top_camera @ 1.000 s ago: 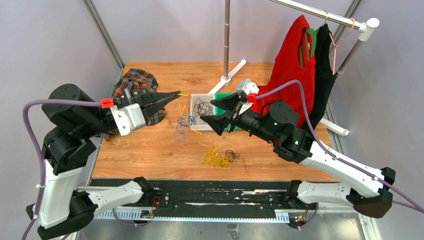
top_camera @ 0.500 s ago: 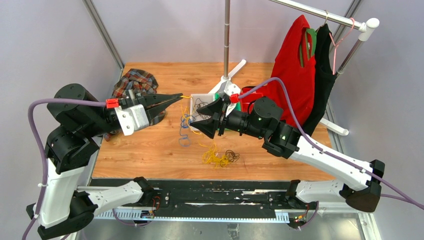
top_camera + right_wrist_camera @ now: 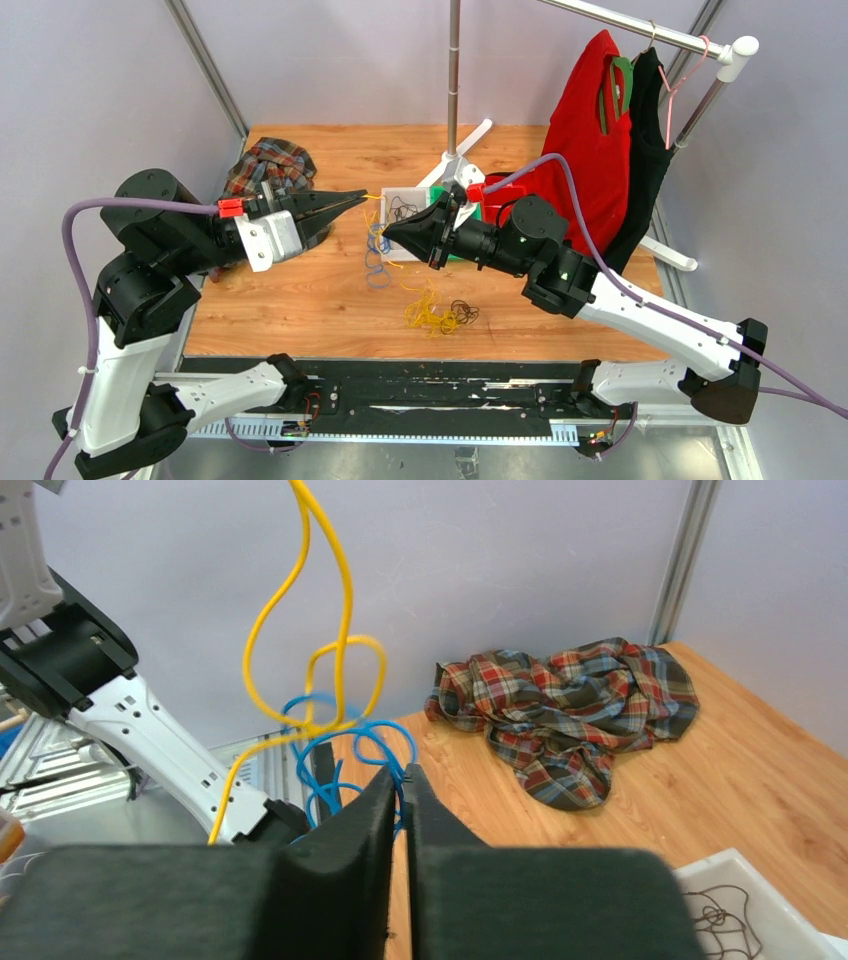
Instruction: Untangle the cables
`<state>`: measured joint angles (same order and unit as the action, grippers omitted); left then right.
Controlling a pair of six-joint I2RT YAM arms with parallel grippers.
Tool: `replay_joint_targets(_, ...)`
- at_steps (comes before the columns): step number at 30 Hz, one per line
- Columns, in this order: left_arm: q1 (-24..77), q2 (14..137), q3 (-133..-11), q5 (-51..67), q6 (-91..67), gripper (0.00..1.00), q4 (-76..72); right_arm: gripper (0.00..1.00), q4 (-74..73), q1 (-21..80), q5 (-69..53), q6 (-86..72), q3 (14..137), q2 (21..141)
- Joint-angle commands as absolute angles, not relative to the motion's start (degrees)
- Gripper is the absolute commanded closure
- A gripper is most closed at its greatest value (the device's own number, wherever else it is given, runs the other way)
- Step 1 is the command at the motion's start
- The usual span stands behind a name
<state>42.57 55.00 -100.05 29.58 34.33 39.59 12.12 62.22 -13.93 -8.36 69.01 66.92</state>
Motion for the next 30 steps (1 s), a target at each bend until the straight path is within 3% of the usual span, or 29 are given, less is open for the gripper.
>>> replay_joint_targets(1,42.85,54.66,-101.29,29.22,35.16,1.00,38.87,0.99,12.59,61.70,-10.34,-8.97,67.16,66.43)
replay_joint_targets(12,42.89,55.88,-109.29,26.10,39.68,1.00,38.79,1.00,11.63,60.23,0.52,-7.67,57.37,64.37)
replay_joint_targets(22,42.89,55.91,-113.94,24.70,41.57,1.00,38.85,1.00,11.37,45.57,7.38,-14.07,44.59,66.45)
replay_joint_targets(30,42.89,54.19,-110.35,25.46,40.39,1.00,38.93,0.99,9.34,44.72,16.12,-8.80,49.00,71.88)
